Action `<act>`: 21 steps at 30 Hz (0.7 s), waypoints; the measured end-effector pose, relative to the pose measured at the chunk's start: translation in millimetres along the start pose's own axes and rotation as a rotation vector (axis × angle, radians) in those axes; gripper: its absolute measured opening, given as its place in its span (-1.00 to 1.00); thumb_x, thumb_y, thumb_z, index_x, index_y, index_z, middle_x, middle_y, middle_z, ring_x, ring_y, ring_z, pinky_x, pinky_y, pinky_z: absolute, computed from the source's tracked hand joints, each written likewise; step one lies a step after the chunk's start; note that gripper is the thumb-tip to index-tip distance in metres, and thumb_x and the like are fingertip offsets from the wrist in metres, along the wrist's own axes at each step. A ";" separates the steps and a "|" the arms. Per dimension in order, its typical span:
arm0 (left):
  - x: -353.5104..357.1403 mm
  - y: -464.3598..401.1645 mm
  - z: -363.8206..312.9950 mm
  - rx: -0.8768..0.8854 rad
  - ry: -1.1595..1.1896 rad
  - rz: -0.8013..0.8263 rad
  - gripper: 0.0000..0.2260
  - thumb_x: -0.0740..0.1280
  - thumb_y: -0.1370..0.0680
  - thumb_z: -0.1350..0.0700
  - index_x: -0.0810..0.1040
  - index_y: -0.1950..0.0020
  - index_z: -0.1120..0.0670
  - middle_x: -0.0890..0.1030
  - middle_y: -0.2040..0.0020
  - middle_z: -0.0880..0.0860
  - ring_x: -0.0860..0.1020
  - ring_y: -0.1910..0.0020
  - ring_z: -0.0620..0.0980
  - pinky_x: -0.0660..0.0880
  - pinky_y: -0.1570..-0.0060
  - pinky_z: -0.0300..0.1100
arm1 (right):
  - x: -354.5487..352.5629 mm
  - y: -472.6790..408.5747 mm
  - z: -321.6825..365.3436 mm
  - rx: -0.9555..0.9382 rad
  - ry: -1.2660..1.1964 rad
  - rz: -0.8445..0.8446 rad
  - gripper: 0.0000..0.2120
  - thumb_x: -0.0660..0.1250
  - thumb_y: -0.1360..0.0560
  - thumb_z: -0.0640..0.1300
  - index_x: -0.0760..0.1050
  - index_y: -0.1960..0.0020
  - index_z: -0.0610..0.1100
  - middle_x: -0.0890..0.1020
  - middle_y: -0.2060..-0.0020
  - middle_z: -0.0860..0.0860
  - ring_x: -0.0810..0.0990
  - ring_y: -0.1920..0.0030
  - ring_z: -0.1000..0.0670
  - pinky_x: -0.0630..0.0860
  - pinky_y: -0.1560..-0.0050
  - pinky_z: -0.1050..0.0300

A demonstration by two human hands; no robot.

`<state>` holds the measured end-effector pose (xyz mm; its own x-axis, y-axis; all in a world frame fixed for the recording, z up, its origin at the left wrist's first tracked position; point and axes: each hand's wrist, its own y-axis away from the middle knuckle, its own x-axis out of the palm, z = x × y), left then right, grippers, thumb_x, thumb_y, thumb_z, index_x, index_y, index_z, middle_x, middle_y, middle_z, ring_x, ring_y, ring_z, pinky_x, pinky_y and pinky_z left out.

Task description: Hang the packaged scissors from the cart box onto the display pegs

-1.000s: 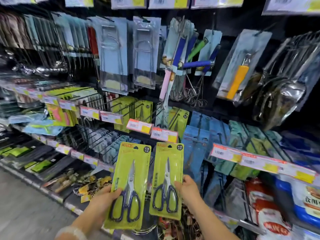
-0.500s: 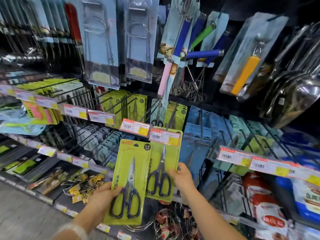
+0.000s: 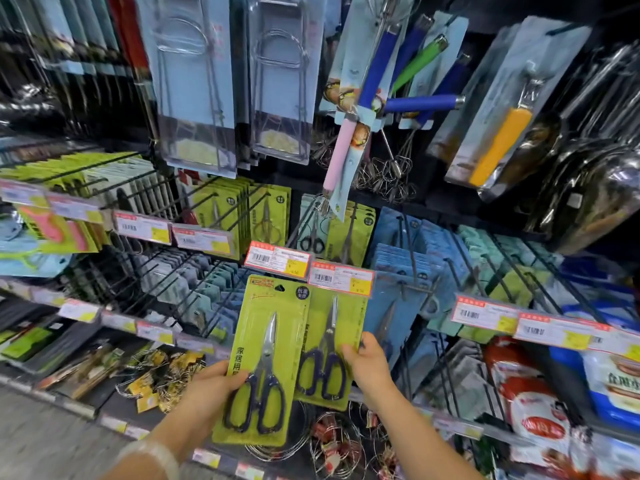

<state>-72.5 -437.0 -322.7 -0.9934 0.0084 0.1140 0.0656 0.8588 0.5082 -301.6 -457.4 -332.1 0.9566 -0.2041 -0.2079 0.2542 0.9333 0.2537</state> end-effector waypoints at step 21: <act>12.0 -17.6 6.2 -0.068 -0.053 0.087 -0.83 0.24 -0.56 0.32 0.57 -0.06 0.16 0.69 0.07 0.17 0.64 0.13 0.09 0.54 0.29 -0.13 | 29.1 28.0 -9.5 0.087 0.152 0.253 -0.84 0.38 -0.47 -0.10 0.42 0.02 -0.07 0.61 0.11 -0.09 0.62 0.11 -0.03 0.59 -0.05 -0.04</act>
<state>-86.1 -448.9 -335.6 -0.9871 0.1106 0.1158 0.1567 0.8167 0.5554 -268.0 -434.4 -340.0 0.9606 0.0845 -0.2648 0.0277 0.9188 0.3937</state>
